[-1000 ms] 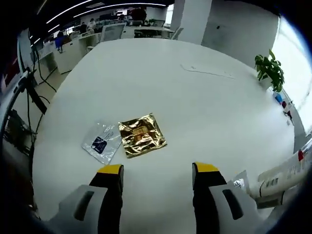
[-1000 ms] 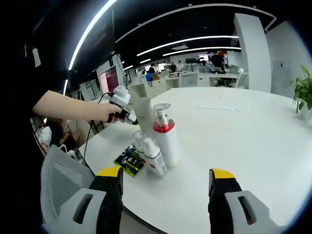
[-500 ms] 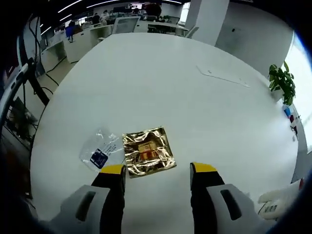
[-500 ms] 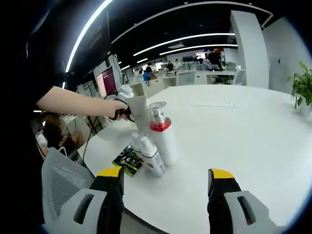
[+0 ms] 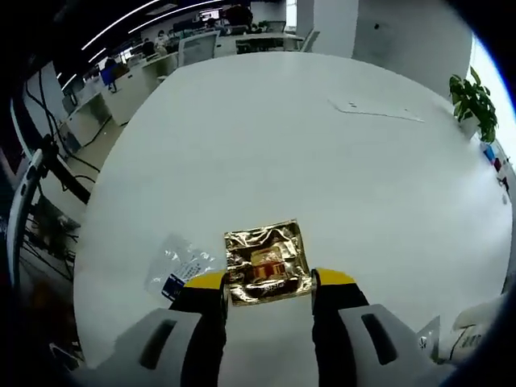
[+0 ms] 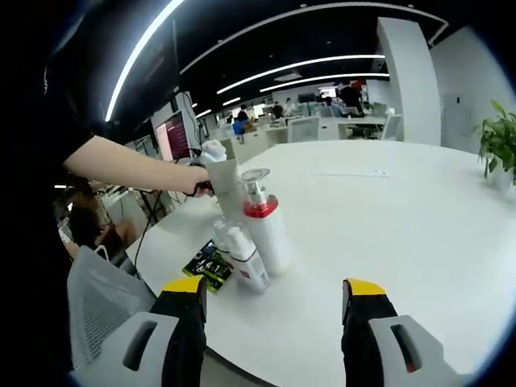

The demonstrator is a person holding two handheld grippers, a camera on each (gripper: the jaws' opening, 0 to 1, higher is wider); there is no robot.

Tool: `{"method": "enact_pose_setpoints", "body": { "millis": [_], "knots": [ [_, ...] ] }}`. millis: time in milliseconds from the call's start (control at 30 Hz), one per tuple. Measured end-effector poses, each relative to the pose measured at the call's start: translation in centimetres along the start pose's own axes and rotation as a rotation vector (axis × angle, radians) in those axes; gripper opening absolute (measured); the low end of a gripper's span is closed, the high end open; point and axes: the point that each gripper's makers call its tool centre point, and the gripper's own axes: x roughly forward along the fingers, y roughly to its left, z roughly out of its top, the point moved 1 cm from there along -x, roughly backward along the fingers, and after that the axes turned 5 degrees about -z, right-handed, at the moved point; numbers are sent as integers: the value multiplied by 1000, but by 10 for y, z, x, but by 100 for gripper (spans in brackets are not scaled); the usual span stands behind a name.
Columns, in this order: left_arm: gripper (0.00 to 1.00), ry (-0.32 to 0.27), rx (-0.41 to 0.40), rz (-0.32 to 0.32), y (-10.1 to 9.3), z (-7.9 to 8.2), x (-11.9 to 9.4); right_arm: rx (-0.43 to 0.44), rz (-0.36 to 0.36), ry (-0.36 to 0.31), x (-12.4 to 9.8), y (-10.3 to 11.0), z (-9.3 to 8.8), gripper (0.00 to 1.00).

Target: Arrange the skincare products in the storage area until every visible bottle or jar stands upright without overlapping.

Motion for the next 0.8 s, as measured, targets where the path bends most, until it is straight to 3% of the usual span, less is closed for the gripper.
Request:
{"method": "enact_pose_setpoints", "body": {
  "millis": [233,467,800],
  "knots": [
    [37,-10,16,-26,-3,-4,-16,-9,1,-3,0,0,0,73],
    [37,-31,43,-55,-8,-6,-32,-21,15,1,2,1,0,73],
    [37,-92,190,-236,-21,-10,-65,-42,34,-6,2,3,-1,73]
  ]
}}
